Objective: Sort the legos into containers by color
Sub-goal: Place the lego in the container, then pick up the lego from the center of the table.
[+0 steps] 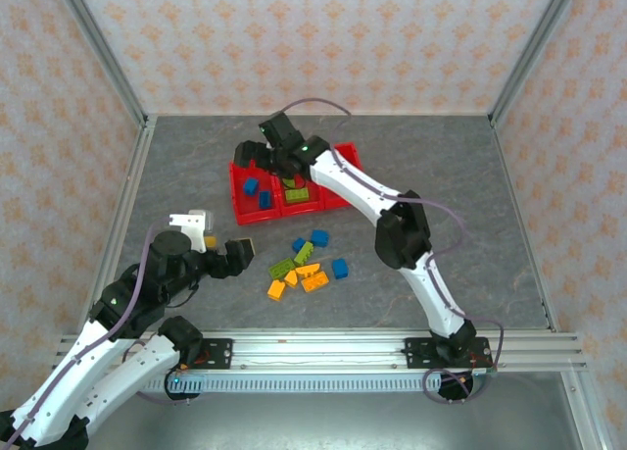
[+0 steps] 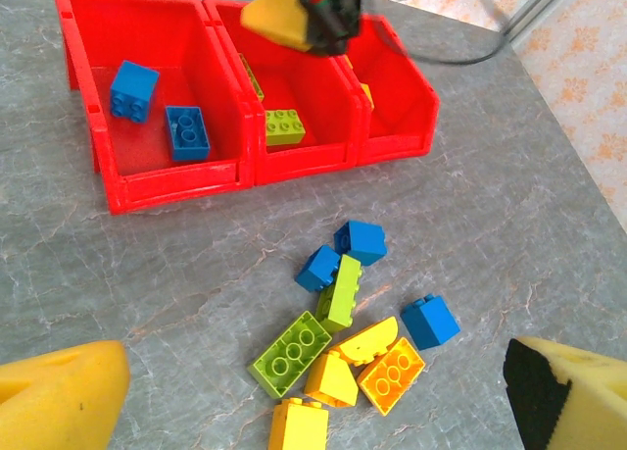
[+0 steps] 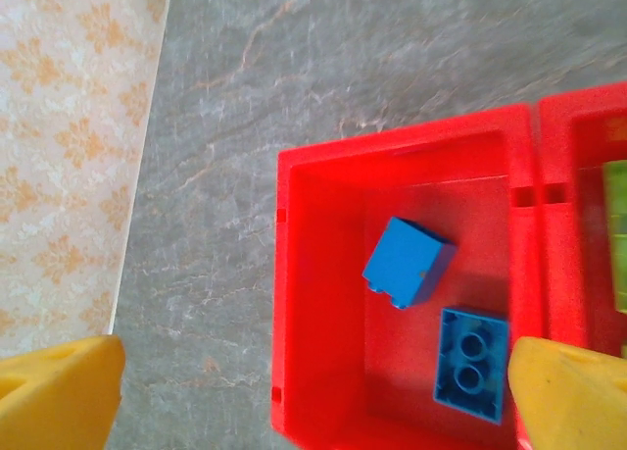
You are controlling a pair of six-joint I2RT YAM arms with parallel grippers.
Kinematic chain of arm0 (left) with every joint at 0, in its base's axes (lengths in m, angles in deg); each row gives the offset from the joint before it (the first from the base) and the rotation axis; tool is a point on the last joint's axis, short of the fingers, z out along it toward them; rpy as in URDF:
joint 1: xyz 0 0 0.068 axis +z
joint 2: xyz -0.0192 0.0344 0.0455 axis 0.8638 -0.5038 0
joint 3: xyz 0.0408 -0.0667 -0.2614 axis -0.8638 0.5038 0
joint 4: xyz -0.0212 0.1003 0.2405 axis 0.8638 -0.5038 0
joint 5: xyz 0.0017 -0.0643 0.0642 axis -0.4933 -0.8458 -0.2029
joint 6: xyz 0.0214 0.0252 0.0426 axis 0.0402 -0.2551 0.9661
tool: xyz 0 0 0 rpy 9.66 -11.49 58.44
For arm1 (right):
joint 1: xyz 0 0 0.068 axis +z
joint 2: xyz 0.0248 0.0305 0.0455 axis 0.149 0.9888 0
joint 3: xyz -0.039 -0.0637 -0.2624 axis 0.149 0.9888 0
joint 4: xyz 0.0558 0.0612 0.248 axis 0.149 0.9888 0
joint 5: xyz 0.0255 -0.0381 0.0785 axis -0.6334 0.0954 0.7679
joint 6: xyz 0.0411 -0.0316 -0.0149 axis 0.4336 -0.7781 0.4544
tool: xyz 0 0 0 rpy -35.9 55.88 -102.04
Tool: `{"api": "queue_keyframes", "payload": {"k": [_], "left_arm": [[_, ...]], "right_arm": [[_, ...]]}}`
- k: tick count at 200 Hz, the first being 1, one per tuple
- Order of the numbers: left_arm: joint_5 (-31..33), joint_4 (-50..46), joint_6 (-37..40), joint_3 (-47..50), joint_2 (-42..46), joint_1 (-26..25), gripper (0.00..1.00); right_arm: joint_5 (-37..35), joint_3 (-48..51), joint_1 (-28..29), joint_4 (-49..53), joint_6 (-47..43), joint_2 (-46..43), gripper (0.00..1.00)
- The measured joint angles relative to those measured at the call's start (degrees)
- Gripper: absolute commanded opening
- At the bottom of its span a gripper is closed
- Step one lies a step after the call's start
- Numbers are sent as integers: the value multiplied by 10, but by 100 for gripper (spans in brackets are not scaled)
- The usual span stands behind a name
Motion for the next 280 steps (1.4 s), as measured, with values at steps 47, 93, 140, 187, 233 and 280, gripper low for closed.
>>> {"api": "queue_keyframes", "payload": {"k": [47,93,140,187,233,280], "left_arm": [[0,0,0,0,0,0,99],[0,0,0,0,0,0,99],[0,0,0,0,0,0,99],[0,0,0,0,-14,0,99],[0,0,0,0,-18,0,99],[0,0,0,0,-18,0,99]], "right_arm": [[-64,40,0,73,0,-116,100],[-119,255,0,85,23,-245,100],[-144,486,0,71,80,-337,100],[-146,584,6,39,121,-379,99],[-137,609,13,2,136,-370,99],[-130,609,22,-37,142,-337,95]]}}
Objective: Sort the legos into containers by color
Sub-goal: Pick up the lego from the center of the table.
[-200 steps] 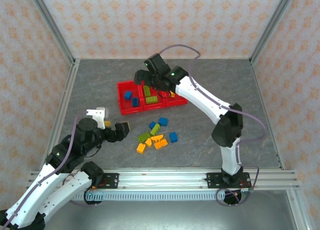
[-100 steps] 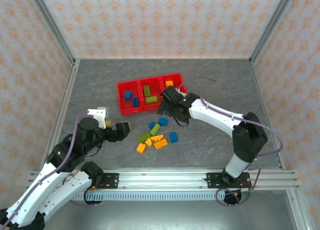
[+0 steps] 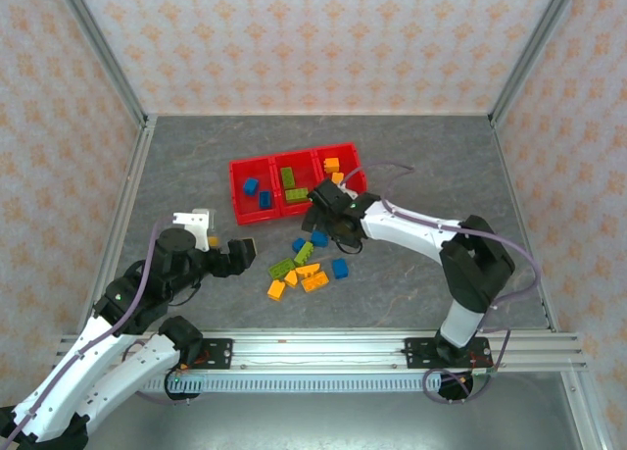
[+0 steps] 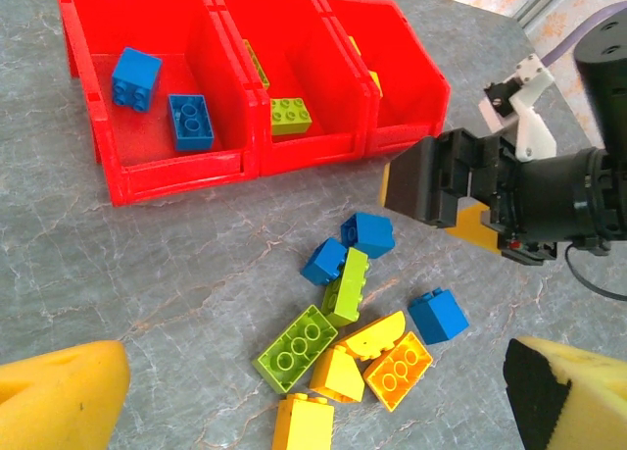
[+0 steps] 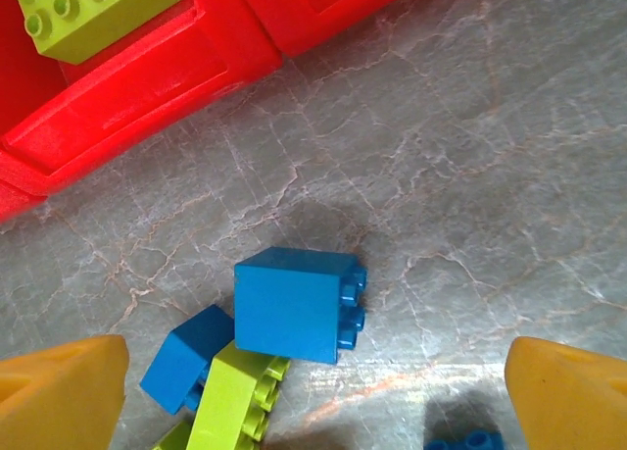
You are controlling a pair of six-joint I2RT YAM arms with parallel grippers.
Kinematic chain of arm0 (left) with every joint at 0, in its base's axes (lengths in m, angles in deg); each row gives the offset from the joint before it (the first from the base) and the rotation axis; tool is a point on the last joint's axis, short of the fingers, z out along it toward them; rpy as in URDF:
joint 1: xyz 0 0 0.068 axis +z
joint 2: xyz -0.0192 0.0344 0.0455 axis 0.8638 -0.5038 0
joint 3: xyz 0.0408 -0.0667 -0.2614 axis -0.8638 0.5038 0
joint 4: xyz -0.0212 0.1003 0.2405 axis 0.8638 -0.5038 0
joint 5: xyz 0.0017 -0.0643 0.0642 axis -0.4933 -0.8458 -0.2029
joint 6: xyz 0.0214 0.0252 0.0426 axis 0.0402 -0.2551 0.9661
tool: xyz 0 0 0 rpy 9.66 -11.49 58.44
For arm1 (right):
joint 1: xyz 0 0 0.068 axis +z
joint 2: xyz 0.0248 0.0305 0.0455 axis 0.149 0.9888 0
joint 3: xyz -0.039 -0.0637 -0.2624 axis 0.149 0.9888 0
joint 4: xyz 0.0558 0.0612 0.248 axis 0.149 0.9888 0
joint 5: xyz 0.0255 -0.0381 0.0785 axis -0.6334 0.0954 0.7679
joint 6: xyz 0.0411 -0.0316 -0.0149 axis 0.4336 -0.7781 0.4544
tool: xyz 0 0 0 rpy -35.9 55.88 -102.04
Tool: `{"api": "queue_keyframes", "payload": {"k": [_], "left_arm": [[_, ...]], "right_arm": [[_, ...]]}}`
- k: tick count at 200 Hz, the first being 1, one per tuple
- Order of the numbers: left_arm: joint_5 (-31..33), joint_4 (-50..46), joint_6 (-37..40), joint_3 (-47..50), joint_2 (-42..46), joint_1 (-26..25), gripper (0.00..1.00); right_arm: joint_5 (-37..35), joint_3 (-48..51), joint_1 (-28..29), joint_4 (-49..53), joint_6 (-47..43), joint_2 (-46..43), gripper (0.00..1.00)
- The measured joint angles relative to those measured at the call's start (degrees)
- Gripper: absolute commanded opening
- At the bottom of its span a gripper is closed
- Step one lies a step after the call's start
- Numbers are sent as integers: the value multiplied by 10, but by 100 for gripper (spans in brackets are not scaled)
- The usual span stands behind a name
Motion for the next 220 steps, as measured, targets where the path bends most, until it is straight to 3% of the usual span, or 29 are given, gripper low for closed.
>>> {"api": "queue_keyframes", "payload": {"k": [51,78,104,220], "left_arm": [[0,0,0,0,0,0,99],[0,0,0,0,0,0,99],[0,0,0,0,0,0,99],[0,0,0,0,0,0,99]], "right_arm": [[7,-11,19,-9,0,70,88],[8,-31,24,-15,0,89,65],[7,-42,24,-17,-6,101,58],[-35,-83,24,-3,-15,143,54]]}}
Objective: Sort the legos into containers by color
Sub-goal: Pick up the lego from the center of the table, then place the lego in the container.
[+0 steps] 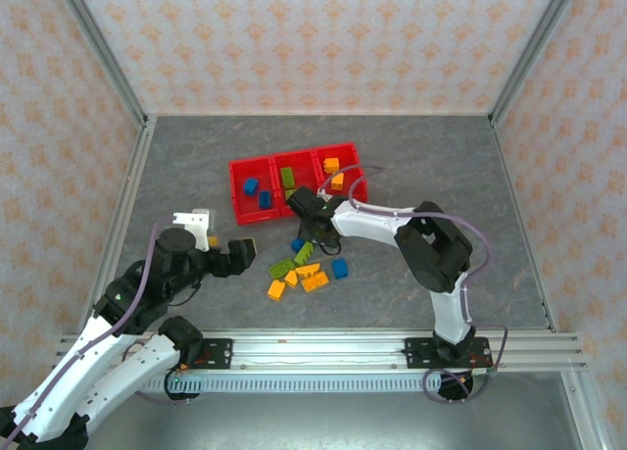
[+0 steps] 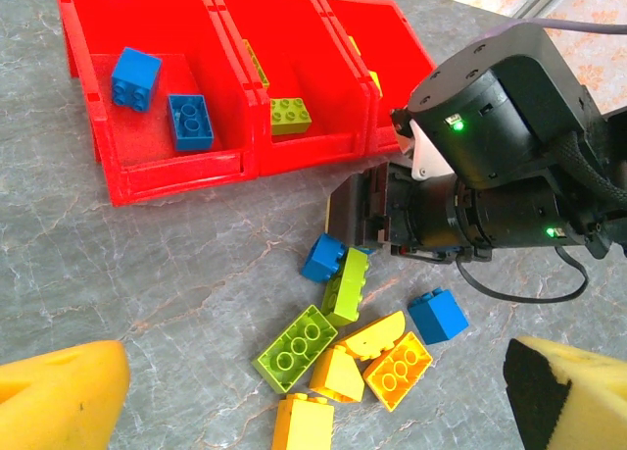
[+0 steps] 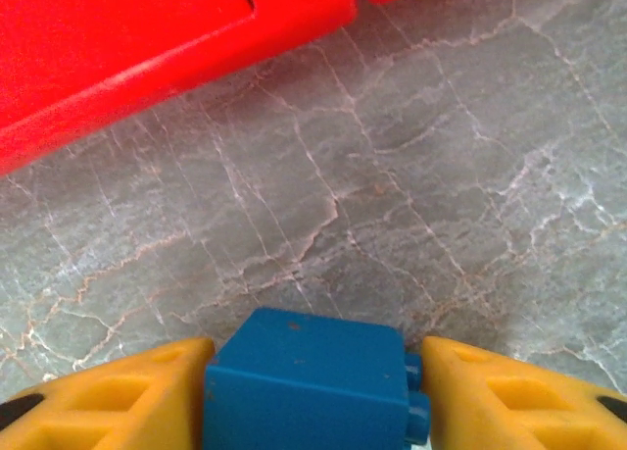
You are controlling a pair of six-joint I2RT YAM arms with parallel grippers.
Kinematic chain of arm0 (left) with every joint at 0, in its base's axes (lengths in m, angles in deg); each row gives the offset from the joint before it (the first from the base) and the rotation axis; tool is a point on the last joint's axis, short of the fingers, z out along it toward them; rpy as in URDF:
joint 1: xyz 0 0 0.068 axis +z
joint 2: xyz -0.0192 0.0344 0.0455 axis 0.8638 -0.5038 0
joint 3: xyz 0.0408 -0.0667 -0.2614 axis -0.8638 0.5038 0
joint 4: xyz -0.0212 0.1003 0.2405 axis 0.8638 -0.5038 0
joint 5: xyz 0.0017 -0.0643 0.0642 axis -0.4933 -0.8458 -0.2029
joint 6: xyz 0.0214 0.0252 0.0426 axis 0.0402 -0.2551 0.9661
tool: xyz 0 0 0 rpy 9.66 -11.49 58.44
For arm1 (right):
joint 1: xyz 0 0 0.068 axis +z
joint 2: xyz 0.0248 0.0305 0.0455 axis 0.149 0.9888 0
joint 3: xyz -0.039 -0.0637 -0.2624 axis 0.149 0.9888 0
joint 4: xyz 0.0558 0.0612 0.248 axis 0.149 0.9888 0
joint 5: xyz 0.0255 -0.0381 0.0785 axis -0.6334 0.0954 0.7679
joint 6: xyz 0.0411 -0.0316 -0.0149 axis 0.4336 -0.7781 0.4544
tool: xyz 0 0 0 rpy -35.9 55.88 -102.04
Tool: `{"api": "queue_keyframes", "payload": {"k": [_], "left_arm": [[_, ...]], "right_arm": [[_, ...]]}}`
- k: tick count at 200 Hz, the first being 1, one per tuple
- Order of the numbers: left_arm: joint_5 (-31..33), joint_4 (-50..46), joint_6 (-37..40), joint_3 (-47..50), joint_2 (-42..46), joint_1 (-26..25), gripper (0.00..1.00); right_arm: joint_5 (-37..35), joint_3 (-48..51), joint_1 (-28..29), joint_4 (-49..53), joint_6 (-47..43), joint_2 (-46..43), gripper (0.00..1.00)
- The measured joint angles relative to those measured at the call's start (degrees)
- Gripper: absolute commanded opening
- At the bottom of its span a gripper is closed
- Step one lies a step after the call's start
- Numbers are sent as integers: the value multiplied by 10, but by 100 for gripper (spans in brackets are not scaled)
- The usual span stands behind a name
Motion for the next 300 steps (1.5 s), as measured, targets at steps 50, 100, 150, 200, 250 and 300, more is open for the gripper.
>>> {"api": "queue_keyframes", "payload": {"k": [50,100,150,200,250,300], "left_arm": [[0,0,0,0,0,0,99],[0,0,0,0,0,0,99],[1,0,0,0,2,0,99],[1,0,0,0,2,0,99],[5,0,-1,1,16,0,99],[7,0,0,1,17,0,99]], "right_arm": [[-18,-6,2,6,-12,3,43],[-49,-18,2,24,-38,-17,40],[-56,-130,2,10,-91,-39,37],[-47,-298,2,2,-145,0,37],[-15,-428,2,0,-188,112,38],[38,-502,2,-1,-212,204,41]]}}
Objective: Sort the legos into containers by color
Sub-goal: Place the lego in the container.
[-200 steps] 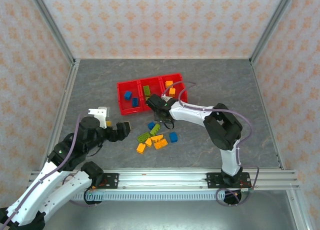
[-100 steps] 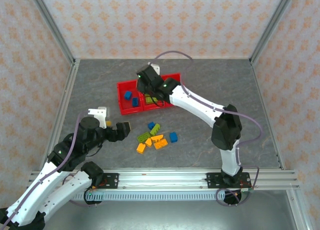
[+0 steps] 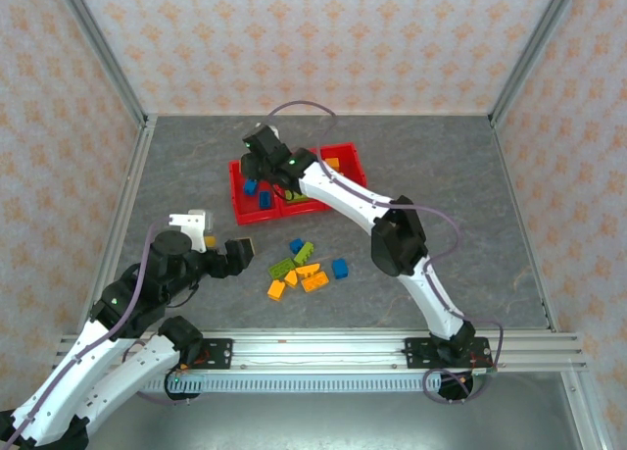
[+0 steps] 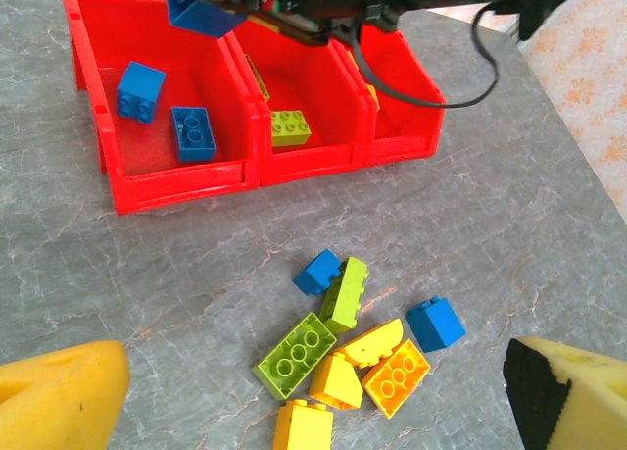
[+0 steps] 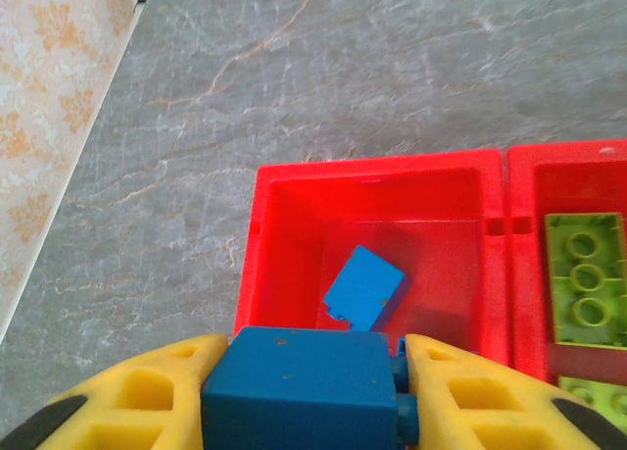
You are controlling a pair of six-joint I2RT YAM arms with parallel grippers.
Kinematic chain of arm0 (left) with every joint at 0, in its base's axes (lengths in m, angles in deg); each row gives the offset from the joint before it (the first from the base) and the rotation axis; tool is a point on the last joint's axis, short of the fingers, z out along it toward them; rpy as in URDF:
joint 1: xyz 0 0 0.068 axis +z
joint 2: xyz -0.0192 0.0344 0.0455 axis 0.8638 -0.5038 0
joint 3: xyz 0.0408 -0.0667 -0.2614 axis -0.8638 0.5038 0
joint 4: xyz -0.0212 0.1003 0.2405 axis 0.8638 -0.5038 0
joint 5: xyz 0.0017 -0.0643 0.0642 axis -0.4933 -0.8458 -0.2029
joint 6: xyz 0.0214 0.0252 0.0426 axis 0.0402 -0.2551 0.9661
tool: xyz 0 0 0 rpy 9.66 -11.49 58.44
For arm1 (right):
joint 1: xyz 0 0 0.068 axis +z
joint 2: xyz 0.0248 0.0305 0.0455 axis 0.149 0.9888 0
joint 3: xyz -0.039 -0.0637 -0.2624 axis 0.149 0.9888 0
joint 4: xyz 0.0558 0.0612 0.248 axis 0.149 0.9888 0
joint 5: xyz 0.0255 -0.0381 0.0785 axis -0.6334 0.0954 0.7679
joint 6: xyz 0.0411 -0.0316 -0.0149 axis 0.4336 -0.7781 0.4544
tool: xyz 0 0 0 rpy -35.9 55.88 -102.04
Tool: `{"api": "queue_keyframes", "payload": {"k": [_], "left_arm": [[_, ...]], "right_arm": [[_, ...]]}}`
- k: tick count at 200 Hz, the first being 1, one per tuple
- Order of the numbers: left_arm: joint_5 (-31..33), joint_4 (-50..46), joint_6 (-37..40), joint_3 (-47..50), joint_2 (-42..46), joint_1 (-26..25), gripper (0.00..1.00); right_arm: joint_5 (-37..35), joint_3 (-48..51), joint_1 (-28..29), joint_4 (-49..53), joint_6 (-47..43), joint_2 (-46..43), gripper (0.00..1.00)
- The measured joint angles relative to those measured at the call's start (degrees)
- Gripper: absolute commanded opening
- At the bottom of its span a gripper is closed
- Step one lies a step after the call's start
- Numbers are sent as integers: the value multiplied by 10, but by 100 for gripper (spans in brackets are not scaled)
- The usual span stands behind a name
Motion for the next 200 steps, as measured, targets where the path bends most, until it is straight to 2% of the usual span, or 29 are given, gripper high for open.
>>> {"api": "queue_keyframes", "payload": {"k": [42,74,151,200], "left_arm": [[0,0,0,0,0,0,99],[0,0,0,0,-1,0,99],[0,0,0,0,-4,0,99],[-1,0,0,0,-11,0,99]], "right_arm": [[46,-5,0,0,-2,17,44],[62,-5,0,0,-2,18,52],[92,-8,-2,1,-5,36,60],[95,-19,-2,5,3,36,78]]}}
